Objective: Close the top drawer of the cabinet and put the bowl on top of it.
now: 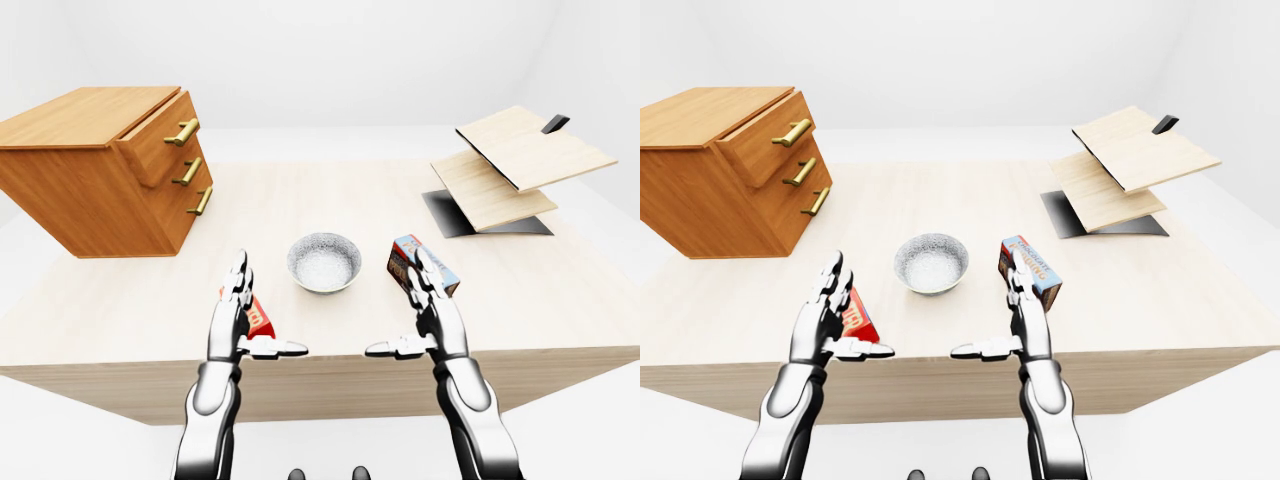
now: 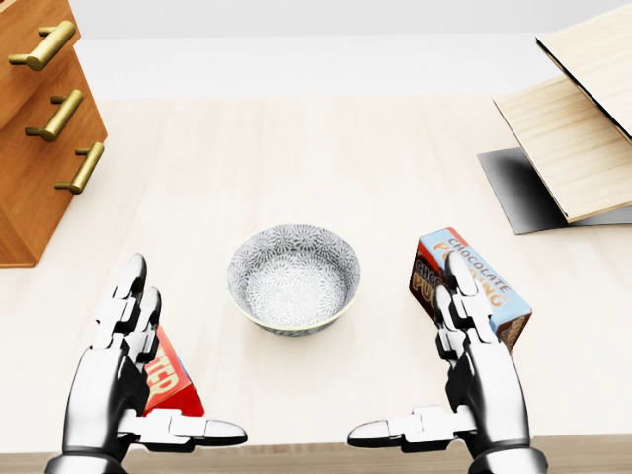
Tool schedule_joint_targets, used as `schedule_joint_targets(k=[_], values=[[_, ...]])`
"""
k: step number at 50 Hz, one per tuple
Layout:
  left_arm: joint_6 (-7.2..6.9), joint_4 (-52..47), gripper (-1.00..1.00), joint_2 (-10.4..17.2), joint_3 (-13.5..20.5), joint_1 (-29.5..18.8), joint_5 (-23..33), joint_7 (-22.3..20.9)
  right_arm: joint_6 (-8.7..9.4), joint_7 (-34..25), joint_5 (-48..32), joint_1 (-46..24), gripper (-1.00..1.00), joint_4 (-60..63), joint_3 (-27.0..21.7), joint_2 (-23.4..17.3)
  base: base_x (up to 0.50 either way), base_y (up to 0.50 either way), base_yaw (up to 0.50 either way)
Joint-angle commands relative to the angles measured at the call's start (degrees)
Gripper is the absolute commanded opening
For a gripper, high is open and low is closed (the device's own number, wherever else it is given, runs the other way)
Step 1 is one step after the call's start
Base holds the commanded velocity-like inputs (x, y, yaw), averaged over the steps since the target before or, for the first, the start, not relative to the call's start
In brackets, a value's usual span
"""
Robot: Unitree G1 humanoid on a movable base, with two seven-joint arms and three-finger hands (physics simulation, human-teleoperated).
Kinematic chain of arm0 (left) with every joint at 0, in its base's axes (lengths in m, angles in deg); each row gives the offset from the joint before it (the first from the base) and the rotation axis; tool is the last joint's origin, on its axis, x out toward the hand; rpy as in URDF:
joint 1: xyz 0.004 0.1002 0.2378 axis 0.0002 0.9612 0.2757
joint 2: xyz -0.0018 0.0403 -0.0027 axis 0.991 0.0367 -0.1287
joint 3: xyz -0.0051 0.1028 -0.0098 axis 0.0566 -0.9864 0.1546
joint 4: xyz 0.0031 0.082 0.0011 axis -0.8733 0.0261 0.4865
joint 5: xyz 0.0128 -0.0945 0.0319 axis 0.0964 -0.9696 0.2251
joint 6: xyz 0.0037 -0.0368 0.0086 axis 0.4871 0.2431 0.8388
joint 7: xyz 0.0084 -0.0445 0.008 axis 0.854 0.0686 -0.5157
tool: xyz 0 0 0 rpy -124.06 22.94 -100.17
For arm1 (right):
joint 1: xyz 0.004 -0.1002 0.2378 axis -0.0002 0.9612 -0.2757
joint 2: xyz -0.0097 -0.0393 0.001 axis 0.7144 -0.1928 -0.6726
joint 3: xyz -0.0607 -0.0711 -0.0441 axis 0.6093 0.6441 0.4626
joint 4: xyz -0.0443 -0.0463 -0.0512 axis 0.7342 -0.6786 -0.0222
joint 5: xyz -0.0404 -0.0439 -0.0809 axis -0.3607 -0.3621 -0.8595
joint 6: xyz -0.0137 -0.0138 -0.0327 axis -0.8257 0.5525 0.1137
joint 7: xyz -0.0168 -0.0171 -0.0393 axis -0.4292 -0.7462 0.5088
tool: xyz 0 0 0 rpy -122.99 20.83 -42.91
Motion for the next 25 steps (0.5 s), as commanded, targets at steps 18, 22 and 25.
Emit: schedule_joint_targets(k=[18, 22, 25], values=[[-0.31, -20.3, 1.00, -0.6, -0.9, 12.2, 0.5, -2.1, 0.00, -2.5, 2.6, 12.7, 1.00, 20.8, 2.1, -1.0, 0.00, 0.00, 0.00], [-0.33, -20.1, 1.00, -0.6, -0.9, 12.1, 0.5, -2.2, 0.00, -2.3, 2.3, 13.0, 1.00, 21.1, 1.8, -0.8, 0.00, 0.00, 0.00], [-0.63, -19.6, 1.00, -0.6, -0.9, 11.8, 1.3, -1.8, 0.00, -2.5, 2.3, 13.1, 1.00, 21.3, 1.7, -0.7, 0.00, 0.00, 0.00]])
